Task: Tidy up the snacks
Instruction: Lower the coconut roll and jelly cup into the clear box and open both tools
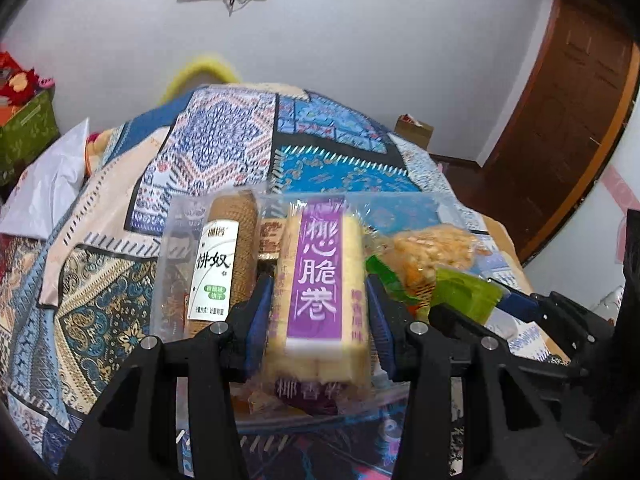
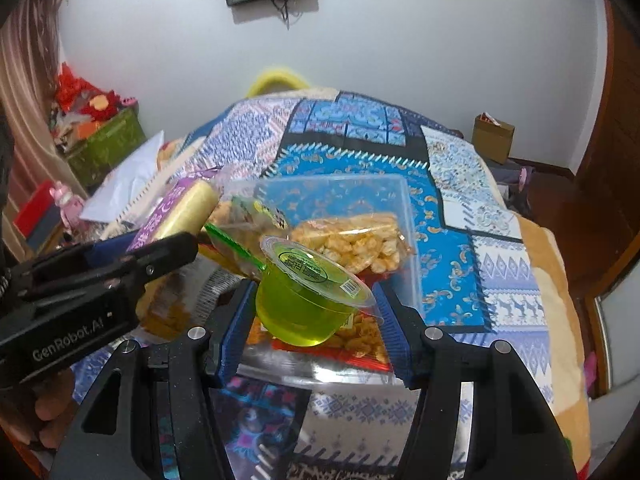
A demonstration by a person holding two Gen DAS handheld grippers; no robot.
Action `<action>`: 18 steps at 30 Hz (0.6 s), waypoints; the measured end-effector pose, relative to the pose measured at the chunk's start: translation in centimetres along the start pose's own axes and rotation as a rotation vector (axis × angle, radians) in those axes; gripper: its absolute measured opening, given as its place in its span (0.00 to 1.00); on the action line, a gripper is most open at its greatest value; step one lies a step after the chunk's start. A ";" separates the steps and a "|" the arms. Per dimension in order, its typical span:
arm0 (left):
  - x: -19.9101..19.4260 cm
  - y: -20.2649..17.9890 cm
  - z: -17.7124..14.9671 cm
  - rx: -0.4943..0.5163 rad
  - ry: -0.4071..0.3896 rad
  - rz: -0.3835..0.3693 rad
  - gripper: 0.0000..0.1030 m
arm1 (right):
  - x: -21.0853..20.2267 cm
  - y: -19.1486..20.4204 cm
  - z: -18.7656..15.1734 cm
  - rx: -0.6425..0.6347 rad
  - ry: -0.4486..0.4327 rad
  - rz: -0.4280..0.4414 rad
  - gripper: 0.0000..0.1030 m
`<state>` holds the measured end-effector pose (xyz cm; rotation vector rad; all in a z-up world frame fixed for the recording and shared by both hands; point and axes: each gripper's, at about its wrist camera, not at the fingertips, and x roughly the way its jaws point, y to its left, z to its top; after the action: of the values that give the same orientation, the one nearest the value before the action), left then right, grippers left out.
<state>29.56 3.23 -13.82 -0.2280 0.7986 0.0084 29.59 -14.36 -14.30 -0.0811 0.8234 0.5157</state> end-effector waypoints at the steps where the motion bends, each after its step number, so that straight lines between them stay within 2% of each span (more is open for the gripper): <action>1: 0.2 0.2 -0.1 -0.008 0.005 -0.005 0.47 | 0.3 0.0 -0.1 0.000 0.011 0.002 0.54; 4: -0.1 0.4 -0.4 0.006 0.006 -0.032 0.55 | 0.7 -0.2 -0.3 0.019 0.035 0.002 0.55; 8: -1.6 0.3 -0.6 0.029 -0.022 -0.013 0.58 | -0.4 -0.1 -0.1 0.016 0.016 0.000 0.56; 14: -7.0 -0.1 -0.6 0.054 -0.103 -0.014 0.58 | -4.9 0.5 0.2 -0.007 -0.067 -0.010 0.57; 18: -11.7 -0.1 -1.2 0.065 -0.176 -0.009 0.58 | -9.6 0.9 0.5 -0.007 -0.149 0.003 0.57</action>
<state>20.54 3.84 -6.26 -0.1673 0.6212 -0.0060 24.09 -17.32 -6.89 -0.0472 0.6763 0.5209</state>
